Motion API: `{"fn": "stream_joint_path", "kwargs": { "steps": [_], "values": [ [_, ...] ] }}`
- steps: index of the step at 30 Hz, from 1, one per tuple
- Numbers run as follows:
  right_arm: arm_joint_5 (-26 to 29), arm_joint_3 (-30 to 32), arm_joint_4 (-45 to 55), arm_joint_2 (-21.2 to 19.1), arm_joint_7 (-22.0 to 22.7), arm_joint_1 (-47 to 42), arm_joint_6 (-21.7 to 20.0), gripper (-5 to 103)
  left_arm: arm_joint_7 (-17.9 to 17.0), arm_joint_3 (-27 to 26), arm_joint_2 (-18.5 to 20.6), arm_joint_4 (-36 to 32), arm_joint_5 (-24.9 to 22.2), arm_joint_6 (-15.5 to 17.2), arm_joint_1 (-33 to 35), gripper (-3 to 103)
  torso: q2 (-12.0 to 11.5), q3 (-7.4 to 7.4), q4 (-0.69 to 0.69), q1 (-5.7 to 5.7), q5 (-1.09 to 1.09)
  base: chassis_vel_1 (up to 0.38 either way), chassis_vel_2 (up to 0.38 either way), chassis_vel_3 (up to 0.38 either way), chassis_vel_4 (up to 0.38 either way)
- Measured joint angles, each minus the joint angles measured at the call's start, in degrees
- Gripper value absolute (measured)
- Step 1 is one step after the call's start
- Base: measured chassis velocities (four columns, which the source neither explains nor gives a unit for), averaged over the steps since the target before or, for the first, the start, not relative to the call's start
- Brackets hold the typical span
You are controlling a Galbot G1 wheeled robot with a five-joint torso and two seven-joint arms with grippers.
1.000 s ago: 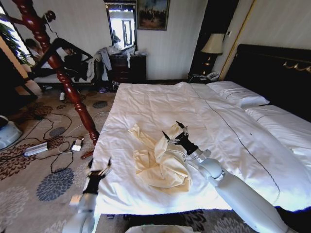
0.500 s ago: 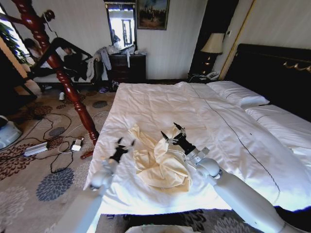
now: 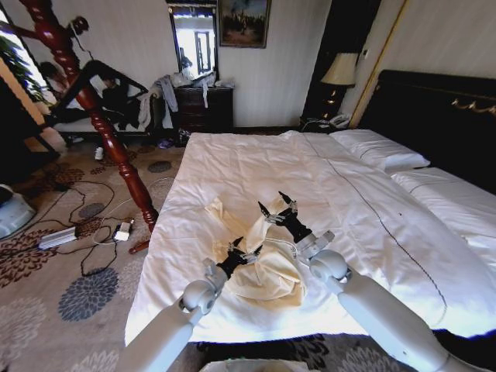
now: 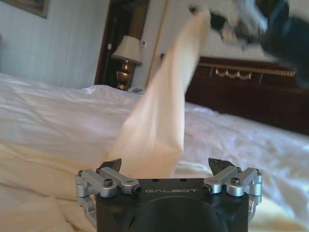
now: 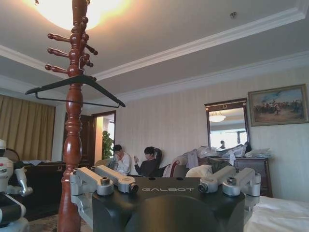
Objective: Pick up the clothes from the bed and hang them on the clothes hanger.
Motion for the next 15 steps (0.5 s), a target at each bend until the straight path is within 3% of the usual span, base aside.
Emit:
{"fn": "stream_joint_path", "kwargs": {
  "steps": [3, 9, 12, 15],
  "values": [
    [0.3, 0.0, 0.3, 0.1, 0.0, 0.0, 0.0, 100, -0.6, 0.8, -1.2, 1.8, 1.5, 0.0, -1.1, 101, 0.0, 0.0, 0.0, 0.0, 0.0, 0.0, 0.0, 0.0, 0.0],
    [1.1, 0.2, 1.4, 0.0, 0.0, -0.3, 0.0, 100, -1.6, 0.5, -3.2, 4.0, 2.4, 0.1, -2.3, 76, 0.0, 0.0, 0.0, 0.0, 0.0, 0.0, 0.0, 0.0, 0.0],
    [1.8, 0.4, 1.8, 0.0, 0.1, -0.4, 0.0, 100, -2.0, -0.4, -3.6, 4.7, 2.2, 0.1, -2.5, 70, 0.0, 0.0, 0.0, 0.0, 0.0, 0.0, 0.0, 0.0, 0.0],
    [2.5, 0.6, 2.1, -0.1, 0.5, -0.4, 0.0, 100, -2.2, -2.1, -4.0, 5.2, 1.8, 0.1, -2.6, 54, 0.0, 0.0, 0.0, 0.0, 0.0, 0.0, 0.0, 0.0, 0.0]
  ]
}}
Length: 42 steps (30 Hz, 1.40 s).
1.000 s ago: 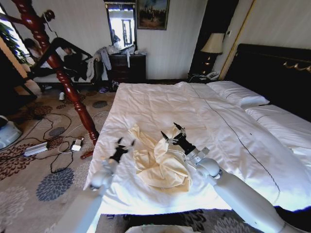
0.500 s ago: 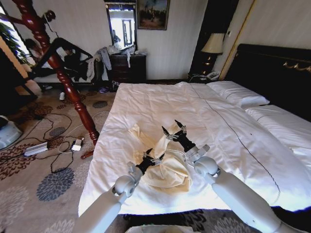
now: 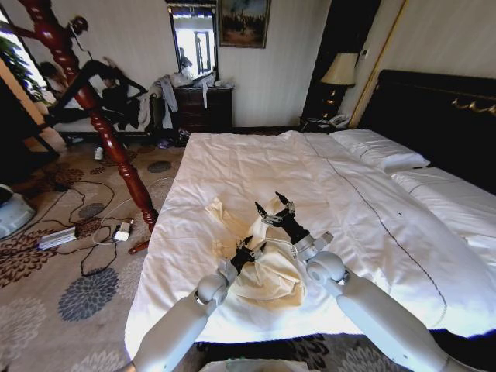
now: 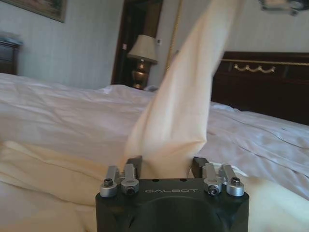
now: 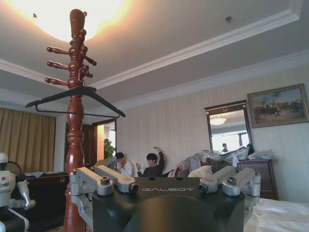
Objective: Pick up the clothes from the bed and hang them on the clothes hanger.
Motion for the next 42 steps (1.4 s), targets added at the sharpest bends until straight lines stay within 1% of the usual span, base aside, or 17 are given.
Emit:
{"fn": "stream_joint_path", "kwargs": {
  "steps": [2, 4, 9, 15, 19, 22, 25, 27, 28, 29, 31, 33, 34, 36, 38, 39, 42],
  "values": [
    [0.9, 0.1, 0.1, -0.1, 0.5, 0.0, 0.0, 100, -0.1, -1.6, -0.1, 0.1, -0.4, 0.2, 0.1, 42, 0.0, 0.0, 0.0, 0.0, 0.0, 0.0, 0.0, 0.0, 0.0],
    [1.5, 0.2, 0.2, -0.1, 0.7, 0.0, 0.0, 100, -0.2, -2.5, -0.2, 0.3, -0.6, 0.3, 0.1, 42, 0.0, 0.0, 0.0, 0.0, 0.0, 0.0, 0.0, 0.0, 0.0],
    [3.8, 0.6, 0.7, -0.2, 2.0, 0.0, 0.0, 100, -0.5, -6.5, -1.3, 1.2, -2.9, 0.7, 0.2, 20, 0.0, 0.0, 0.0, 0.0, 0.0, 0.0, 0.0, 0.0, 0.0],
    [6.2, 1.5, 1.6, -0.4, 3.8, 0.0, 0.0, 100, -1.7, -12.0, -3.8, 4.3, -6.7, 0.9, -0.5, 2, 0.0, 0.0, 0.0, 0.0, -0.01, 0.0, 0.0, 0.0, 0.0],
    [7.4, 1.8, 2.3, -0.5, 4.3, 0.0, 0.0, 100, -2.5, -14.5, -4.8, 6.5, -8.0, 0.8, -1.2, 0, 0.0, 0.0, 0.0, 0.0, -0.01, 0.0, 0.0, 0.0, 0.0],
    [7.2, 2.2, 2.7, -0.7, 4.8, -0.5, -0.1, 100, -5.6, -16.1, -4.7, 7.0, -7.9, 0.9, -1.3, 0, 0.0, 0.0, 0.0, 0.0, -0.01, 0.0, 0.0, 0.0, 0.0],
    [6.7, 2.8, 3.6, -0.8, 7.7, -1.5, -1.9, 100, -9.0, -16.4, -2.9, 4.7, -9.2, 3.6, -0.1, -2, 0.0, 0.0, 0.0, 0.0, -0.01, 0.0, 0.0, 0.0, 0.0],
    [6.2, 3.2, 6.1, -1.3, 15.3, -3.7, -6.3, 100, -12.6, -16.4, 0.1, 1.0, -11.8, 8.4, 2.3, 8, 0.0, 0.0, 0.01, 0.0, 0.0, 0.0, 0.0, 0.0, 0.0],
    [6.9, 3.2, 7.3, -1.6, 17.3, -4.7, -7.7, 100, -14.6, -16.4, 1.2, -0.7, -12.8, 10.5, 3.4, 14, 0.0, 0.0, 0.01, 0.0, -0.01, 0.0, 0.0, 0.0, 0.0],
    [6.9, 3.2, 7.3, -1.6, 17.3, -4.7, -7.7, 100, -14.6, -16.4, 1.2, -0.7, -12.8, 10.5, 3.4, 14, 0.0, 0.0, 0.01, 0.0, -0.01, 0.0, 0.0, 0.0, 0.0],
    [10.2, 3.3, 11.5, -2.5, 22.2, -8.6, -11.2, 100, -21.6, -17.4, 3.5, -6.0, -16.1, 18.8, 6.8, 19, 0.0, 0.0, 0.0, -0.01, -0.02, 0.0, 0.0, 0.0, 0.0],
    [12.4, 3.2, 14.0, -2.7, 24.2, -11.2, -13.1, 100, -25.4, -19.1, 4.5, -10.4, -18.4, 24.1, 9.4, 30, 0.0, -0.02, -0.01, -0.02, -0.01, 0.0, 0.0, 0.0, 0.0],
    [12.4, 3.2, 14.0, -2.7, 24.2, -11.2, -13.1, 100, -25.4, -19.1, 4.5, -10.4, -18.4, 24.1, 9.4, 30, 0.0, -0.02, -0.01, -0.02, -0.01, 0.0, 0.0, 0.0, 0.0],
    [14.5, 2.8, 16.0, -2.6, 25.9, -13.2, -15.3, 100, -26.5, -21.6, 5.4, -13.8, -19.0, 26.8, 12.1, 41, 0.0, -0.02, -0.01, -0.02, -0.02, 0.0, 0.0, 0.0, 0.0],
    [15.5, 2.5, 16.8, -2.4, 26.7, -13.9, -16.6, 100, -26.3, -23.0, 5.8, -15.0, -19.0, 27.1, 13.4, 41, 0.0, -0.01, 0.0, -0.01, -0.01, 0.0, 0.0, 0.0, 0.0],
    [16.3, 2.3, 17.5, -2.3, 27.5, -14.4, -17.6, 100, -25.3, -24.2, 6.2, -16.0, -19.0, 26.9, 14.5, 46, 0.0, -0.01, 0.01, -0.01, -0.01, 0.0, 0.0, 0.0, 0.0],
    [18.4, 1.7, 19.7, -2.2, 31.0, -15.9, -22.6, 100, -17.5, -27.5, 6.9, -18.4, -21.8, 20.1, 17.3, 63, 0.0, -0.01, 0.02, -0.02, 0.0, 0.0, 0.0, 0.0, 0.0]
  ]
}}
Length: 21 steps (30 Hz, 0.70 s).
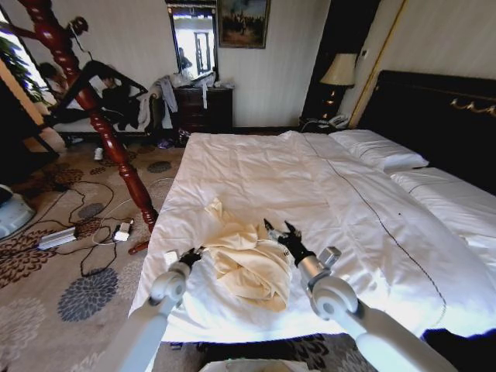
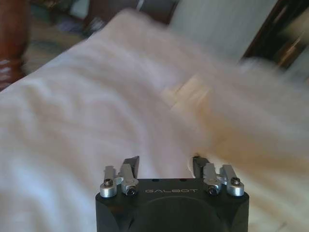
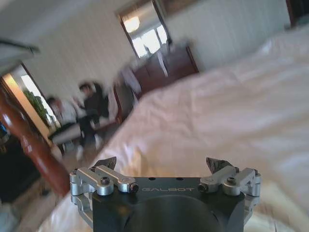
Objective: Pick up the clothes from the bed and hang them on the clothes hanger.
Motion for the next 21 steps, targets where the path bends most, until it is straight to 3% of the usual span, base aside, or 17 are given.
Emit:
{"fn": "stream_joint_path", "kwargs": {
  "steps": [1, 2, 3, 5, 6, 8, 10, 13, 15, 16, 17, 18, 21],
  "values": [
    [1.0, -0.2, 0.8, 0.0, 1.8, -0.6, -2.2, 100, 5.2, -0.7, -0.1, -0.2, -1.6, -3.8, 0.6, 68, 0.0, 0.0, -0.02, 0.0, -0.01, 0.0, 0.0, 0.0, 0.0],
    [1.0, -0.2, 0.8, 0.0, 1.8, -0.6, -2.2, 100, 5.2, -0.7, -0.1, -0.2, -1.6, -3.8, 0.6, 68, 0.0, 0.0, -0.02, 0.0, -0.01, 0.0, 0.0, 0.0, 0.0],
    [1.6, -0.3, 1.2, 0.1, 3.1, -1.1, -3.9, 100, 9.6, -1.1, -0.4, 0.0, -2.9, -6.8, 0.8, 73, 0.0, 0.0, -0.02, 0.0, 0.0, 0.0, 0.0, 0.0, 0.0],
    [2.3, -0.6, 1.6, 0.2, 4.8, -1.8, -6.5, 100, 15.2, -1.5, -1.2, 0.7, -5.3, -10.1, 0.9, 79, 0.0, 0.01, -0.03, 0.0, 0.0, 0.0, 0.0, 0.0, 0.0],
    [2.3, -0.6, 1.6, 0.2, 4.8, -1.8, -6.5, 100, 15.2, -1.5, -1.2, 0.7, -5.3, -10.1, 0.9, 79, 0.0, 0.01, -0.03, 0.0, 0.0, 0.0, 0.0, 0.0, 0.0],
    [3.4, -1.0, 1.6, 0.6, 6.8, -2.3, -8.8, 100, 21.2, -1.6, -3.4, 1.6, -8.4, -13.5, 0.8, 89, 0.0, 0.01, -0.03, 0.01, 0.0, 0.0, 0.0, 0.0, 0.0],
    [3.7, -1.1, 1.2, 0.7, 7.8, -2.5, -10.0, 100, 23.3, -1.2, -4.5, 1.6, -7.8, -14.9, 1.1, 98, 0.0, 0.01, -0.03, 0.01, -0.01, 0.0, 0.0, 0.0, 0.0],
    [3.7, -1.0, 0.6, 0.6, 8.7, -2.7, -10.9, 100, 22.7, -0.5, -4.6, 1.2, -3.6, -15.6, 2.0, 100, 0.0, 0.01, -0.03, 0.01, 0.0, 0.0, 0.0, 0.0, 0.0],
    [4.0, -0.8, 0.1, 0.5, 9.8, -2.6, -11.5, 100, 19.3, -0.1, -3.6, 1.5, 6.2, -14.7, 2.8, 100, 0.0, 0.01, -0.03, 0.01, 0.0, 0.0, 0.0, 0.0, 0.0],
    [4.0, -0.8, 0.1, 0.5, 9.8, -2.6, -11.5, 100, 19.3, -0.1, -3.6, 1.5, 6.2, -14.7, 2.8, 100, 0.0, 0.01, -0.03, 0.01, 0.0, 0.0, 0.0, 0.0, 0.0],
    [4.6, -0.6, -0.1, 0.5, 11.0, -2.4, -12.2, 100, 17.5, -0.2, -2.7, 2.2, 12.3, -13.9, 3.2, 100, 0.0, 0.01, -0.02, 0.02, 0.0, 0.0, 0.0, 0.0, 0.0],
    [5.8, -0.4, -0.1, 0.5, 12.6, -2.1, -13.1, 100, 16.7, -0.2, -1.9, 2.8, 15.2, -13.6, 3.7, 100, 0.0, 0.02, -0.01, 0.02, -0.01, 0.0, 0.0, 0.0, 0.0],
    [9.6, -0.1, 0.0, 0.6, 16.4, -1.8, -14.6, 100, 15.8, -0.7, -0.8, 3.2, 16.4, -13.4, 4.6, 100, 0.0, 0.02, 0.0, 0.02, -0.01, 0.0, 0.0, 0.0, 0.0]
  ]
}}
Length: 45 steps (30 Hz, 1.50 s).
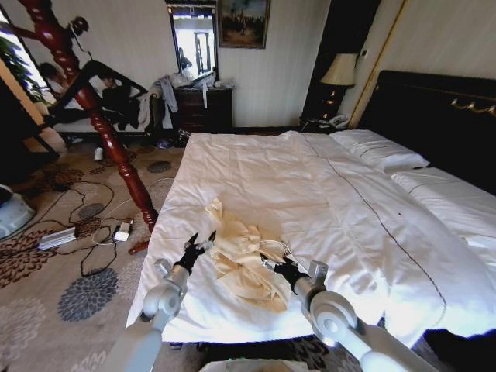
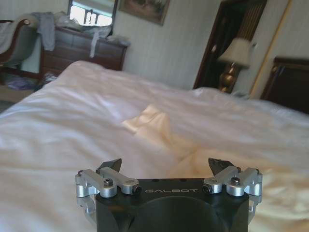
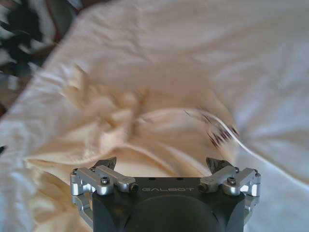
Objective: Pick up the clothes from the bed and hang them on the clothes hanger.
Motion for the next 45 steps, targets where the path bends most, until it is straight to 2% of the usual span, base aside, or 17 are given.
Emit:
{"fn": "stream_joint_path", "kwargs": {
  "steps": [3, 5, 9, 17, 20, 23, 26, 27, 29, 32, 36, 38, 40, 41, 42, 44, 45],
  "values": [
    [2.8, 0.4, 0.0, 0.0, 2.7, 0.0, -0.7, 100, 0.1, -1.1, 0.3, -0.3, -1.5, -1.0, 0.5, 100, 0.0, 0.0, -0.02, 0.0, 0.0, 0.0, 0.0, 0.0, 0.0],
    [2.9, 0.4, -0.3, 0.0, 2.7, 0.5, -0.5, 100, 1.4, -1.6, 0.0, -1.8, -5.9, -2.6, 0.4, 100, 0.0, 0.0, -0.02, 0.0, 0.0, 0.0, 0.0, 0.0, 0.0],
    [3.0, 0.5, -1.2, -0.1, 2.2, 1.5, 0.1, 100, 2.2, -2.3, -0.7, -4.3, -11.9, -3.9, -0.2, 100, 0.0, 0.0, -0.03, 0.0, 0.01, 0.0, 0.0, 0.0, 0.0],
    [3.8, 1.1, -2.0, -1.0, 1.5, 1.3, 0.1, 103, 1.3, -2.7, -0.6, -5.0, -11.7, -4.2, 1.0, 100, 0.0, 0.0, -0.02, 0.0, 0.01, 0.0, 0.0, 0.0, 0.0],
    [5.0, 1.1, -0.6, -1.4, 1.6, 0.4, -0.4, 90, 0.9, -2.9, -0.9, -5.1, -11.5, -4.2, 1.5, 100, 0.0, 0.0, -0.02, 0.0, 0.0, 0.0, 0.0, 0.0, 0.0],
    [5.8, 0.9, 0.2, -1.4, 1.9, -0.1, -0.7, 85, 0.7, -3.0, -1.0, -5.3, -11.4, -4.2, 1.7, 100, 0.0, 0.0, -0.02, 0.0, 0.0, 0.0, 0.0, 0.0, 0.0],
    [6.0, 0.6, 0.6, -1.5, 2.0, -0.7, -1.3, 69, 0.5, -3.2, -1.2, -5.3, -11.1, -4.2, 2.1, 100, 0.0, -0.01, -0.02, 0.0, 0.0, 0.0, 0.0, 0.0, 0.0],
    [6.0, 0.6, 0.6, -1.5, 2.0, -0.7, -1.3, 69, 0.5, -3.2, -1.2, -5.3, -11.1, -4.2, 2.1, 100, 0.0, -0.01, -0.02, 0.0, 0.0, 0.0, 0.0, 0.0, 0.0],
    [5.8, 0.5, 0.6, -1.5, 2.0, -0.9, -1.4, 58, 0.3, -3.3, -1.3, -5.3, -10.9, -4.1, 2.4, 100, 0.0, 0.0, -0.02, 0.0, 0.0, 0.0, 0.0, 0.0, 0.0],
    [5.6, 0.5, 0.8, -1.5, 2.0, -1.1, -1.4, 52, 0.1, -3.4, -1.4, -5.3, -10.8, -4.1, 2.6, 100, 0.0, 0.0, -0.02, 0.0, 0.0, 0.0, 0.0, 0.0, 0.0],
    [5.2, 0.7, 1.2, -1.6, 2.0, -1.7, -1.2, 30, -0.1, -3.5, -1.4, -5.6, -10.6, -3.9, 2.9, 100, 0.0, 0.0, -0.02, 0.0, 0.0, 0.0, 0.0, 0.0, 0.0],
    [5.0, 0.9, 1.3, -1.7, 2.0, -1.7, -1.1, 30, -0.2, -3.5, -1.4, -5.6, -10.5, -3.9, 3.0, 100, 0.0, 0.0, -0.02, 0.0, 0.0, 0.0, 0.0, 0.0, 0.0],
    [4.9, 1.2, 1.4, -1.7, 2.0, -1.7, -1.0, 20, -0.3, -3.5, -1.5, -5.6, -10.3, -3.8, 3.0, 100, 0.0, 0.0, -0.02, 0.0, 0.0, 0.0, 0.0, 0.0, 0.0],
    [4.9, 1.2, 1.4, -1.7, 2.0, -1.7, -1.0, 20, -0.3, -3.5, -1.6, -5.6, -10.2, -3.8, 3.0, 100, 0.0, 0.0, -0.02, 0.0, 0.0, 0.0, 0.0, 0.0, 0.0],
    [4.7, 1.3, 1.6, -1.6, 2.0, -1.9, -0.9, 9, -0.3, -3.4, -1.7, -5.6, -10.1, -3.8, 3.1, 100, 0.0, 0.0, -0.02, 0.0, 0.0, 0.0, 0.0, 0.0, 0.0],
    [4.5, 1.3, 1.7, -1.6, 1.9, -2.1, -0.9, 9, -0.4, -3.3, -1.8, -5.6, -10.1, -3.8, 3.1, 100, 0.0, 0.0, -0.02, 0.0, 0.0, 0.0, 0.0, 0.0, 0.0],
    [4.1, 1.3, 1.8, -1.7, 1.7, -2.3, -0.8, 4, -0.4, -3.3, -1.9, -5.6, -10.1, -3.8, 3.2, 100, 0.0, 0.0, -0.02, 0.0, 0.0, 0.0, 0.0, 0.0, 0.0]
  ]
}}
